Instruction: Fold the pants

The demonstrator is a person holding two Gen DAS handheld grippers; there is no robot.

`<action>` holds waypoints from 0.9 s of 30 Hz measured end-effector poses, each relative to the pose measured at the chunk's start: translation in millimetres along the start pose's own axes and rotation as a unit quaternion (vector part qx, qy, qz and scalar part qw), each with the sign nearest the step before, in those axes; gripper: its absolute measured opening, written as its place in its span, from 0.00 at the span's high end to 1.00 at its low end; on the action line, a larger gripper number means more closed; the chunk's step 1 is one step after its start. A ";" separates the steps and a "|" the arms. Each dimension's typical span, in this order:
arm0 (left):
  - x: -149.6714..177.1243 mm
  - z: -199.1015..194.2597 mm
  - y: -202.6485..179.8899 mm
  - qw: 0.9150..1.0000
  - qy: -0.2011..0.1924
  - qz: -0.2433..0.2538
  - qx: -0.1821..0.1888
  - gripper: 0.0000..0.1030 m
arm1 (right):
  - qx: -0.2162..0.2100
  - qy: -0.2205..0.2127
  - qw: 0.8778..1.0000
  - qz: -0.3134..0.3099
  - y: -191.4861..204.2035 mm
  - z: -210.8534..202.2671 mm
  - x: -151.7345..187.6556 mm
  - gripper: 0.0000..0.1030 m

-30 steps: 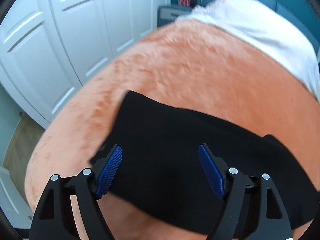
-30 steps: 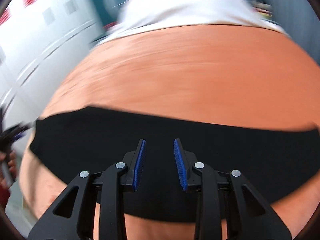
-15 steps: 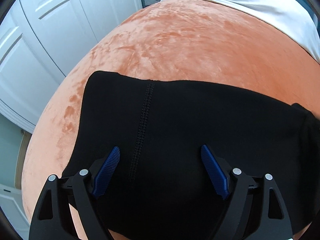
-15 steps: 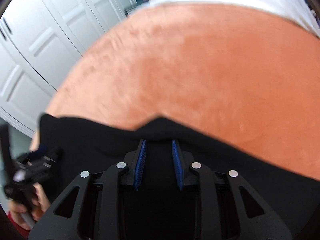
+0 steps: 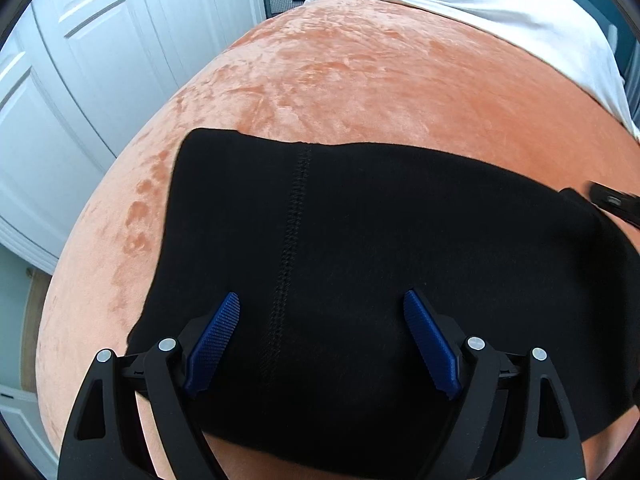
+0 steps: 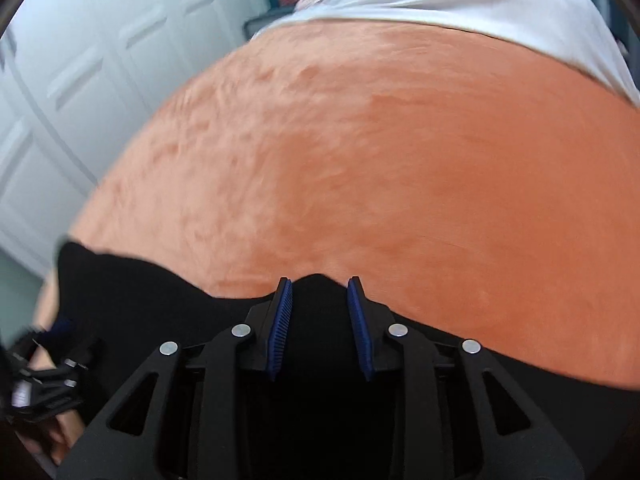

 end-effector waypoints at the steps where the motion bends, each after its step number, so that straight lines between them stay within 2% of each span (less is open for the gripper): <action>1: 0.9 -2.8 2.3 1.000 0.003 -0.005 0.004 0.20 | 0.005 -0.012 1.000 -0.001 -13.6 -19.6 9.4 0.72; 3: 4.6 -6.9 7.7 1.000 0.006 -0.013 0.007 0.21 | 0.035 -0.017 0.999 -0.010 -46.9 -49.9 38.5 0.71; 7: 17.9 -5.5 12.3 1.000 0.009 0.003 -0.017 0.21 | 0.096 0.016 0.995 -0.016 -114.4 -63.5 88.8 0.74; 10: 22.6 -11.4 9.0 0.999 0.008 0.014 -0.051 0.21 | 0.090 0.003 0.995 0.048 -156.5 -92.9 95.8 0.76; 12: 26.9 -19.1 1.0 0.999 0.013 0.013 -0.045 0.21 | 0.109 -0.020 0.993 0.047 -175.9 -117.3 95.7 0.74; 14: 33.7 -24.9 -7.7 0.999 0.021 0.008 -0.038 0.21 | 0.154 -0.005 0.987 0.049 -220.7 -129.1 110.2 0.74; 15: 38.2 -26.5 -13.0 0.999 0.026 0.015 -0.042 0.21 | 0.181 0.005 0.982 0.062 -256.1 -138.1 122.2 0.74; 16: 41.0 -27.4 -14.6 0.998 0.027 0.020 -0.053 0.21 | 0.187 0.004 0.979 0.077 -277.2 -147.7 128.4 0.74; 19: 48.0 -37.7 -20.5 0.997 0.024 0.020 -0.076 0.21 | 0.231 -0.030 0.964 0.131 -351.3 -207.1 143.0 0.73; 20: 49.8 -41.0 -23.9 0.997 0.026 0.014 -0.072 0.21 | 0.250 -0.038 0.956 0.146 -379.7 -228.3 150.8 0.73; 23: 57.6 -53.7 -45.0 0.999 0.033 -0.017 -0.037 0.21 | 0.311 -0.015 0.933 0.183 -464.0 -261.9 187.0 0.73; 24: 59.0 -59.3 -54.1 0.999 0.033 -0.023 -0.029 0.21 | 0.316 -0.007 0.929 0.194 -481.7 -267.5 196.3 0.75; 25: 59.5 -63.2 -61.8 0.999 0.031 -0.024 -0.023 0.21 | 0.272 -0.024 0.935 0.228 -496.9 -279.7 202.3 0.78; 26: 60.5 -71.0 -75.1 0.999 0.027 -0.023 -0.018 0.21 | 0.255 -0.036 0.935 0.245 -500.1 -288.1 201.5 0.84; 27: 61.0 -77.8 -86.8 0.999 0.022 -0.019 -0.014 0.21 | 0.256 -0.049 0.933 0.247 -502.5 -299.1 197.7 0.81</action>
Point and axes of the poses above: each gripper's, at about its wrist camera, not at the fingertips, and z roughly the way its jaws point, y to its left, x to its underside, the point moved 10 cm from there along z, roughly the way its jaws point, and after that the axes turned 3 degrees about z, right-handed, at the moved point
